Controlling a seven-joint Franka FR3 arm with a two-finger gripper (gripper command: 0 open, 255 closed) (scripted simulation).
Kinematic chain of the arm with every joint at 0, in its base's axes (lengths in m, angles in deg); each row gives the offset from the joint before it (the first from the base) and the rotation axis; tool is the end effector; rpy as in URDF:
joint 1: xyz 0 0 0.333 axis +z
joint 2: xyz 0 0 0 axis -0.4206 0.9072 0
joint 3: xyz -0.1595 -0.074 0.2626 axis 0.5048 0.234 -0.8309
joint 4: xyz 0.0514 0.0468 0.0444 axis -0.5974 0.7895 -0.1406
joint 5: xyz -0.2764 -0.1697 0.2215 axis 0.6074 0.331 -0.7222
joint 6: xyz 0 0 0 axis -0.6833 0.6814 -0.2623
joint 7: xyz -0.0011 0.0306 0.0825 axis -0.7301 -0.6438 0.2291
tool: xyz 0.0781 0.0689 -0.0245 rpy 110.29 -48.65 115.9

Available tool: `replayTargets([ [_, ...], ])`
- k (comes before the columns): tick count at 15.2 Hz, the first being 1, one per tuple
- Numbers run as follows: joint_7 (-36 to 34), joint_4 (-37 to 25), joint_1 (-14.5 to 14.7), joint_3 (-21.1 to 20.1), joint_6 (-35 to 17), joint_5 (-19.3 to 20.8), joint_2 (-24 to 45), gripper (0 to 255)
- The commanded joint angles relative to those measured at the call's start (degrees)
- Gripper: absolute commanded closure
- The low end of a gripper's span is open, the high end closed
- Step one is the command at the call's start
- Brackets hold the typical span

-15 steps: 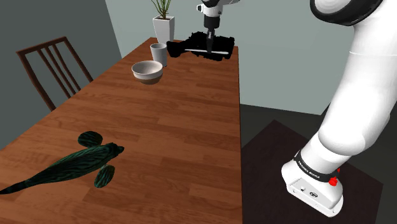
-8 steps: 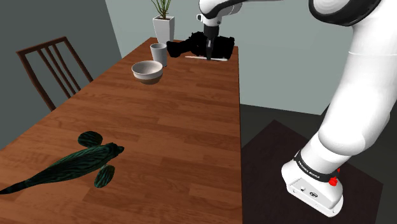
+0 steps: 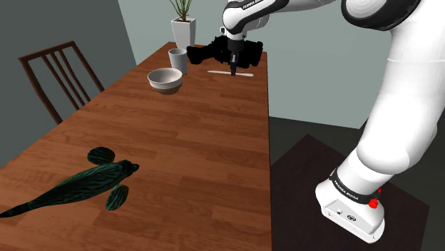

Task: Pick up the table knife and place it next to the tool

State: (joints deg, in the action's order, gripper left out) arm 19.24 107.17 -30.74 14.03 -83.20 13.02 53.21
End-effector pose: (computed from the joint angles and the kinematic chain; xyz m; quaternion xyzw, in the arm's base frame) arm 0.6514 -0.0630 0.4026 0.9425 0.3334 0.0054 0.0215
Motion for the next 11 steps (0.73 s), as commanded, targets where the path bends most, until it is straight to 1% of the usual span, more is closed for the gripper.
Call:
replayTargets([
  [1,-0.1,0.7,0.0,0.0,-1.3,0.0,0.6,255],
  [9,-0.3,3.5,0.0,0.1,-6.5,0.2,3.0,255],
  [11,-0.3,3.5,0.0,0.1,-6.5,0.2,3.0,255],
])
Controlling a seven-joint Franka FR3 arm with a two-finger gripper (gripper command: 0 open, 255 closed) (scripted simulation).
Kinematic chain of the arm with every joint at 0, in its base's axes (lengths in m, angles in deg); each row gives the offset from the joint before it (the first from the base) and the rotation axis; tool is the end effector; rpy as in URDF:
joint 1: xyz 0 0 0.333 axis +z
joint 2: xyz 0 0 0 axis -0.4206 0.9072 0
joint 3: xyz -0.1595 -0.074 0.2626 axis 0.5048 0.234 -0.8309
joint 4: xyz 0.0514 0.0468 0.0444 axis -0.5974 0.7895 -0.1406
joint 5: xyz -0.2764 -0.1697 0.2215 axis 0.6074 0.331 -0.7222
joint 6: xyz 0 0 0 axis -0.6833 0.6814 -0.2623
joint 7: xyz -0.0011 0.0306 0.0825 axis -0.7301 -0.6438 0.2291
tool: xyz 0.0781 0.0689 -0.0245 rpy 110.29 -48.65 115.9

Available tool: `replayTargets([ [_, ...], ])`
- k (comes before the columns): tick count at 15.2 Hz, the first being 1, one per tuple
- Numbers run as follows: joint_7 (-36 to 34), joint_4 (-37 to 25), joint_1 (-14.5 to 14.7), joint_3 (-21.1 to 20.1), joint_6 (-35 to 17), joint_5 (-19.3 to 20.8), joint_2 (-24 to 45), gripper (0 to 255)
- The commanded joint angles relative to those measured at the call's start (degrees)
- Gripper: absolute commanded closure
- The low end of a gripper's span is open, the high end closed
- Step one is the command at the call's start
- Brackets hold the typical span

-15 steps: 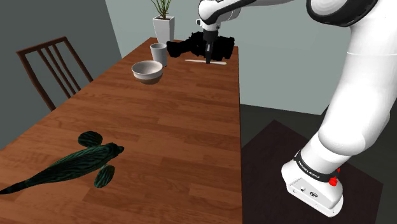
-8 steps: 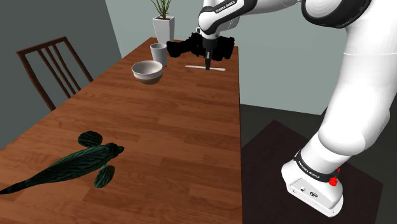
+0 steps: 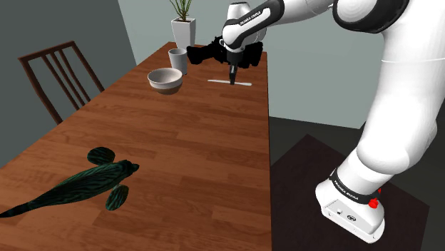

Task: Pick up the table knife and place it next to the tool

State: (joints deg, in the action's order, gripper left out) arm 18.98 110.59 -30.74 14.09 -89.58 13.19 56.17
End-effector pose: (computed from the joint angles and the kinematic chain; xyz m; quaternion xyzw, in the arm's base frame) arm 0.6520 -0.0631 0.3511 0.9425 0.3335 0.0054 0.0214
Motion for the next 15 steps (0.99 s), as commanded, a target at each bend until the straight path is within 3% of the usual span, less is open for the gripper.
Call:
replayTargets([
  [1,0.0,0.0,0.0,0.0,-0.1,0.0,0.1,255],
  [6,0.0,0.0,0.0,0.0,-0.1,0.0,0.1,255],
  [7,0.0,0.0,0.0,0.0,-0.1,0.0,0.1,0],
  [12,0.0,0.0,0.0,0.0,-0.1,0.0,0.1,0],
  [15,0.0,-2.3,0.1,-0.1,4.7,-0.1,-2.4,0],
])
